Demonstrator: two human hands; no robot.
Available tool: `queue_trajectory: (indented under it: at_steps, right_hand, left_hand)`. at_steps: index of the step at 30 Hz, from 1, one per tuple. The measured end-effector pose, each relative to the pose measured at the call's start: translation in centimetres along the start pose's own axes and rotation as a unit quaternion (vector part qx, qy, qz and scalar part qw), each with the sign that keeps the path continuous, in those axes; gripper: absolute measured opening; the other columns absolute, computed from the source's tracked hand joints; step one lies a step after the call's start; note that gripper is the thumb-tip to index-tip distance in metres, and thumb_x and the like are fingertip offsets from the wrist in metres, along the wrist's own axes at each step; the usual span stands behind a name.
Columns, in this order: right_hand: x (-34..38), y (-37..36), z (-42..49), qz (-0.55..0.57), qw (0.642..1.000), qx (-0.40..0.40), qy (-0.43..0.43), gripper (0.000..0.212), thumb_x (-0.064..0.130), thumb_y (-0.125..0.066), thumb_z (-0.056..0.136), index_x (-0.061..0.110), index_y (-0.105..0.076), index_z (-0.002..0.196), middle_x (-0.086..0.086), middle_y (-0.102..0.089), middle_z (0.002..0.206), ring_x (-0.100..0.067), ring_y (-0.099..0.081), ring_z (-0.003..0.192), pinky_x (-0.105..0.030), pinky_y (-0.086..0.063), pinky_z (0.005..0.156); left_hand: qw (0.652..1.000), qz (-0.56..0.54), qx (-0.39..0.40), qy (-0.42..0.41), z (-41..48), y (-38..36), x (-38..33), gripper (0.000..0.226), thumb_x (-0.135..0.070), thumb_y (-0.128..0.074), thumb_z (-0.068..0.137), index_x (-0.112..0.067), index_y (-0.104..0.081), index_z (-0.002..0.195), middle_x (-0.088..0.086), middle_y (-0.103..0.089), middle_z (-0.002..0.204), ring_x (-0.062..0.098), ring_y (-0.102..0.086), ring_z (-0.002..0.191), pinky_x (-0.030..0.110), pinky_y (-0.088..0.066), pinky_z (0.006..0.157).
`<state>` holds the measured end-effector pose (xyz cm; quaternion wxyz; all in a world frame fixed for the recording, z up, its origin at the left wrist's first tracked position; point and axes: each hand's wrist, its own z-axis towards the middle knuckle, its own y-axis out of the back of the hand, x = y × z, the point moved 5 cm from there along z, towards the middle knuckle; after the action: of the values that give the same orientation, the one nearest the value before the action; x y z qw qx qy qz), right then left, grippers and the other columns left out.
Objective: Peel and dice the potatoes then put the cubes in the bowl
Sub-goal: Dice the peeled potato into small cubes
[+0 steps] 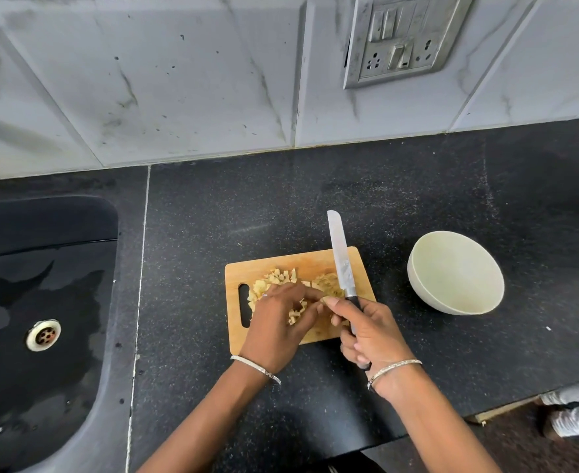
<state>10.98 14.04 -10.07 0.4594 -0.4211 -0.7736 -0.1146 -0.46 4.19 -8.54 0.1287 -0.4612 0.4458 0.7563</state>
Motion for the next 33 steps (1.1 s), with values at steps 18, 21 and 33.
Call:
queue_trajectory:
  at_steps: [18,21,33]
  right_hand:
    - [0.7,-1.3,2.1,-0.348,0.911,-0.098,0.2,0.028,0.039,-0.075,0.082,0.016,-0.068,0.068,-0.003,-0.065,0.061,-0.023,-0.058,0.058,-0.04,-0.049,0.056]
    - [0.5,-2.2,2.5,-0.376,0.901,-0.09,0.197,0.014,0.033,-0.079,0.08,0.021,-0.074,0.077,0.006,-0.069,0.066,-0.01,-0.062,0.062,-0.034,-0.053,0.061]
    - [1.1,1.5,-0.3,-0.444,0.862,-0.113,0.215,0.052,0.057,-0.033,0.1,0.022,-0.065,0.078,0.0,-0.058,0.053,-0.011,-0.059,0.053,-0.034,-0.048,0.059]
  left_hand:
    - [0.976,0.184,-0.07,0.091,0.4,2.1,2.5,0.007,-0.026,-0.073,0.081,-0.031,-0.069,0.084,-0.014,-0.069,0.078,0.015,-0.061,0.069,0.039,-0.051,0.068]
    - [0.976,0.186,-0.076,0.088,0.7,2.2,2.9,0.012,-0.019,-0.07,0.084,-0.028,-0.073,0.092,-0.011,-0.073,0.086,0.018,-0.064,0.075,0.04,-0.053,0.071]
    - [0.952,0.291,0.019,0.09,4.1,-0.7,2.6,0.023,-0.04,-0.061,0.088,-0.039,-0.068,0.109,-0.01,-0.052,0.108,0.019,-0.044,0.103,0.035,-0.035,0.08]
